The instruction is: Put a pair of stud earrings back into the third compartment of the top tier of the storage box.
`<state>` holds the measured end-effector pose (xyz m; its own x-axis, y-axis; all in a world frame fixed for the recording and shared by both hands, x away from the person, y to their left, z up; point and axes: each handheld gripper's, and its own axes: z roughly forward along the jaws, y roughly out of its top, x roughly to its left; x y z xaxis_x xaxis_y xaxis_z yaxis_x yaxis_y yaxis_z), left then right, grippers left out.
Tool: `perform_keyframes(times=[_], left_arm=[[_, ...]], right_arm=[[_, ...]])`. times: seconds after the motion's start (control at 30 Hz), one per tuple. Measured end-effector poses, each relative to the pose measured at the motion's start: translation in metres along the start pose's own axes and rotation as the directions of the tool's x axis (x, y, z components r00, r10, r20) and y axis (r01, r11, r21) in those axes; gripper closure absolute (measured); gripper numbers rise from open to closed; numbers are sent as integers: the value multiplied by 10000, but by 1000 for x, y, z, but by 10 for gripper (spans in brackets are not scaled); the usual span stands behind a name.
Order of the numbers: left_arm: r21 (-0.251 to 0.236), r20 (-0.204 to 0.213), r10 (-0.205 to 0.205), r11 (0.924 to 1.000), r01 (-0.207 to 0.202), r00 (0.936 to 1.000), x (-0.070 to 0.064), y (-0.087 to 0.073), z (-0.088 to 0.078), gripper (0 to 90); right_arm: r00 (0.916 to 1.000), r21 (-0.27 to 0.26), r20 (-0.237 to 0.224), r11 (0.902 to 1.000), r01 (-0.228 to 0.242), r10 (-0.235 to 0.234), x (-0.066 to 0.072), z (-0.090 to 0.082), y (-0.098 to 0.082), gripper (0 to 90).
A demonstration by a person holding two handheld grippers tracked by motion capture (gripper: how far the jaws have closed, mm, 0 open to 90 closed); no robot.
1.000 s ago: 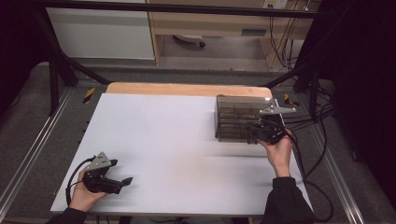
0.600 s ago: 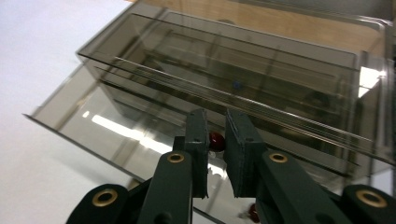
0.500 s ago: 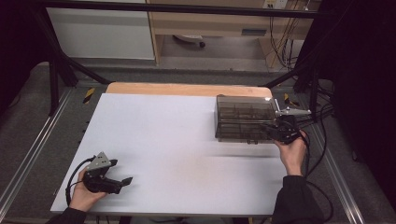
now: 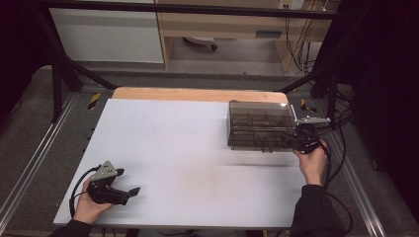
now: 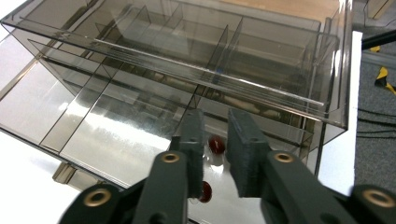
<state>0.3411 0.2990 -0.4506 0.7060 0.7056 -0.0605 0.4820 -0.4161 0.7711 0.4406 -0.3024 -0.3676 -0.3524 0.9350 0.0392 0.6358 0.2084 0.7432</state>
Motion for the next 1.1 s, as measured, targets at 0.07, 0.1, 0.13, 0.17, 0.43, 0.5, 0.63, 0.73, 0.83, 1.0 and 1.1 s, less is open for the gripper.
perform_keyframes(times=[0.07, 0.1, 0.13, 0.17, 0.43, 0.5, 0.63, 0.73, 0.83, 1.0, 1.1], left_arm=[[-10, 1, -5, 10000, 5, 10000, 0, 0, 0, 37], [-8, 0, -8, 10000, 8, 10000, 0, 0, 0, 37], [-2, -4, -4, 10000, 4, 10000, 0, 0, 0, 37], [1, -2, -4, 10000, 4, 10000, 0, 0, 0, 36], [-28, -15, -6, 10000, 6, 10000, 0, 0, 0, 37], [-12, -18, -6, 10000, 6, 10000, 0, 0, 0, 37], [-32, -14, -8, 10000, 8, 10000, 0, 0, 0, 36], [-16, -24, 4, 10000, -4, 10000, 0, 0, 0, 37], [-17, -18, 11, 10000, -11, 10000, 0, 0, 0, 37], [-29, -20, 14, 10000, -14, 10000, -1, 1, 0, 37], [-50, -14, 17, 10000, -17, 10000, -1, 1, 0, 37]], right_arm=[[9999, -220, -84, 9997, -74, 72, 1, -4, 1, 726], [9999, -326, -143, 9995, -34, 30, 3, -6, 2, 711], [9998, -458, -195, 9990, 6, -15, 5, -9, 4, 687], [9996, -598, -278, 9982, 33, -50, 8, -12, 5, 665], [9914, -1555, -1144, 9868, 446, -628, 39, -30, 7, 444], [9881, -1661, -1289, 9841, 625, -845, 47, -32, 5, 374], [9829, -1846, -1457, 9791, 851, -1129, 58, -36, -2, 238], [9791, -1906, -1670, 9781, 838, -1165, 64, -38, -11, 153], [9771, -1874, -1801, 9791, 791, -1134, 69, -40, -21, 83], [9714, -1794, -2121, 9814, 687, -1068, 76, -40, -39, 20], [9684, -1569, -2268, 9852, 693, -1042, 76, -37, -51, 8]])
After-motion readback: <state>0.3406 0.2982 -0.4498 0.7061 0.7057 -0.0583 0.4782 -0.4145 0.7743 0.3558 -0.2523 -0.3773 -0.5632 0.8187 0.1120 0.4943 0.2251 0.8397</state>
